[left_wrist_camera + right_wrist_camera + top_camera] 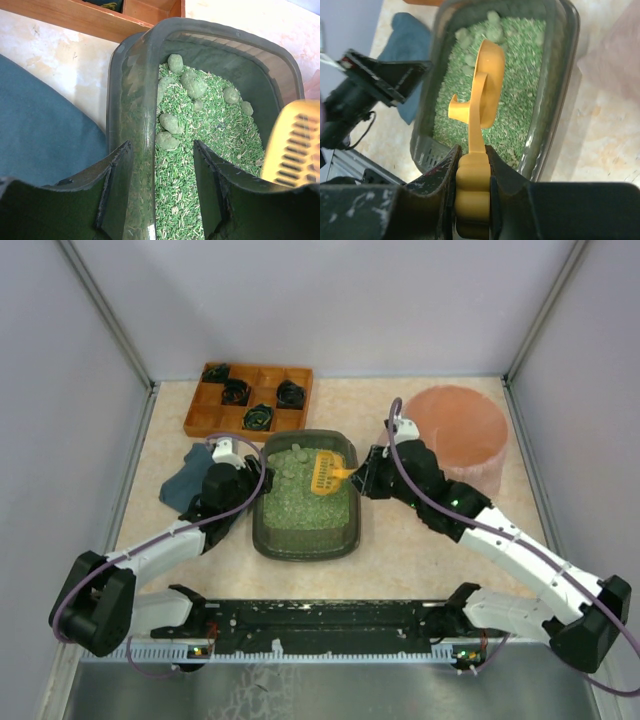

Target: Clean the litter box

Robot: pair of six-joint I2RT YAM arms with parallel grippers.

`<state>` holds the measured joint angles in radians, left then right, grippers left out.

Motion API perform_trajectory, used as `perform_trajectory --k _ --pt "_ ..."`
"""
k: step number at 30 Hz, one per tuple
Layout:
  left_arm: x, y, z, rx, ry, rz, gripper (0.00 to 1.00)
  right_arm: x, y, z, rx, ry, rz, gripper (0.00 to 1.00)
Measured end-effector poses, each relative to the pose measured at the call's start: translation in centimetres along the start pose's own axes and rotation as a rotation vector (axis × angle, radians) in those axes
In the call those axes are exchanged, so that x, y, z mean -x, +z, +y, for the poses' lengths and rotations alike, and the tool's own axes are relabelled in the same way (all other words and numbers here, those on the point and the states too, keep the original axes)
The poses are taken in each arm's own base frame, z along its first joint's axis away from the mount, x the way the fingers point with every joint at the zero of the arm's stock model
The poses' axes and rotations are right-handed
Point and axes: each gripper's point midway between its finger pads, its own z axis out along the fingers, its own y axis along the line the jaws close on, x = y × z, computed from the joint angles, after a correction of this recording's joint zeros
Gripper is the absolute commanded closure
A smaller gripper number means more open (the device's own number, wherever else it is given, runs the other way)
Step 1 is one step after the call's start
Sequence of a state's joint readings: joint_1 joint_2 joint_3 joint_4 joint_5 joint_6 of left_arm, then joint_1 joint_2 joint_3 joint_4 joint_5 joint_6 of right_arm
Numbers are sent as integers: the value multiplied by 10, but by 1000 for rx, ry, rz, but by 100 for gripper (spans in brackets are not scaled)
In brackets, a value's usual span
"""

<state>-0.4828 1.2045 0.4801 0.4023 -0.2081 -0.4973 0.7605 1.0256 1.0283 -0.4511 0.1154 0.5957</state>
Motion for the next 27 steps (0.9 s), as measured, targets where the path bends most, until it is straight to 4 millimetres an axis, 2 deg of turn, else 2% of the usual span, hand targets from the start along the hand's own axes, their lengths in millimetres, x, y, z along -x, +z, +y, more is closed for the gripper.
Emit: perform_trajectory --k 3,6,13,17,27 --pt "0 0 0 0 0 0 43 -24 16 -10 -50 93 22 100" --pt "0 0 0 0 0 0 43 -39 31 -19 -116 171 17 100" --pt "0 0 0 0 0 0 43 -44 55 -26 -227 370 -19 100" --pt "0 0 0 0 0 1 43 -56 70 -26 -287 461 -13 100" --pt "-2 0 1 4 2 7 43 -67 83 -24 -361 640 -40 100"
